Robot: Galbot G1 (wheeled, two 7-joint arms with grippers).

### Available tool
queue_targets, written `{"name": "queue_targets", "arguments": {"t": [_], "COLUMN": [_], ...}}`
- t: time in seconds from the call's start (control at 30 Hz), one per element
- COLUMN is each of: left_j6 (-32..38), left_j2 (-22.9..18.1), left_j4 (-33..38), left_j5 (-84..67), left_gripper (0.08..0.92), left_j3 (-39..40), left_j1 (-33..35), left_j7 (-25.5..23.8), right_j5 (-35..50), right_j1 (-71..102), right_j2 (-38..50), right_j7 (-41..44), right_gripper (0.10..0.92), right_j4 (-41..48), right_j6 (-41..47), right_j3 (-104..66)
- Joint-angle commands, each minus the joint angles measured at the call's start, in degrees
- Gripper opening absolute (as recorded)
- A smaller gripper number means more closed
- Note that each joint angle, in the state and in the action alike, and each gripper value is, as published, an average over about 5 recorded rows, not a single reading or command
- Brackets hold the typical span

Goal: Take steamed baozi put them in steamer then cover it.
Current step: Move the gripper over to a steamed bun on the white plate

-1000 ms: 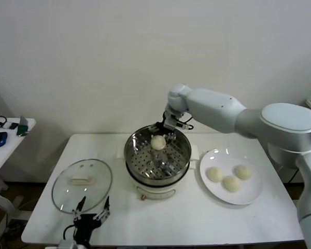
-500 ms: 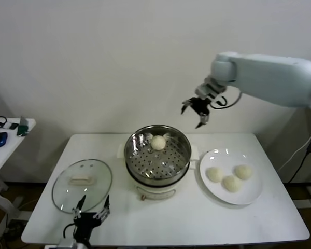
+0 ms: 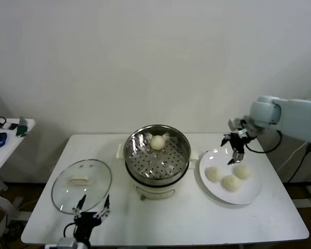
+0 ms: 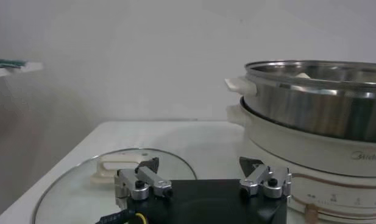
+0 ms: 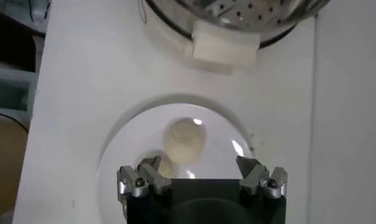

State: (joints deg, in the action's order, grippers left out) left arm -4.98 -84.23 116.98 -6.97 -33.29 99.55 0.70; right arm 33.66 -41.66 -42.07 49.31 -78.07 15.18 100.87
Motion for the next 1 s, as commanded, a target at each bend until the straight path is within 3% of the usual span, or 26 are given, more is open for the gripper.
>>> {"name": "queue_targets", "arguments": {"t": [0.03, 0.37, 0.7, 1.0], "left_j6": [0.1, 0.5, 0.9, 0.8], "left_j2": [-0.1, -0.2, -0.3, -0.3], "left_j4": [-0.2, -0.5, -0.7, -0.4], "left_j5": [0.1, 0.2, 0.1, 0.0], "left_gripper": [0.823, 0.823, 0.823, 0.823], "left_j3": [0.0, -0.1, -0.3, -0.4], "left_j1": [0.2, 0.8, 1.2, 1.2], "left_j7": [0.0, 0.2, 0.3, 0.3], "right_j5": [-2.8, -8.4, -9.9, -10.2], "right_j1": [14.6, 22.3, 24.5, 24.1], "right_j2": [1.2, -7.3, -10.0, -10.0], "right_j7": [-2.2, -2.9, -2.9, -2.2], "right_gripper": [0.823, 0.823, 0.820, 0.683], "right_j4": [2.8, 12.4, 16.8, 17.1], "right_j6": [7.0, 6.0, 5.7, 5.3], "right_j3": [-9.1, -15.0, -16.4, -16.9]}}
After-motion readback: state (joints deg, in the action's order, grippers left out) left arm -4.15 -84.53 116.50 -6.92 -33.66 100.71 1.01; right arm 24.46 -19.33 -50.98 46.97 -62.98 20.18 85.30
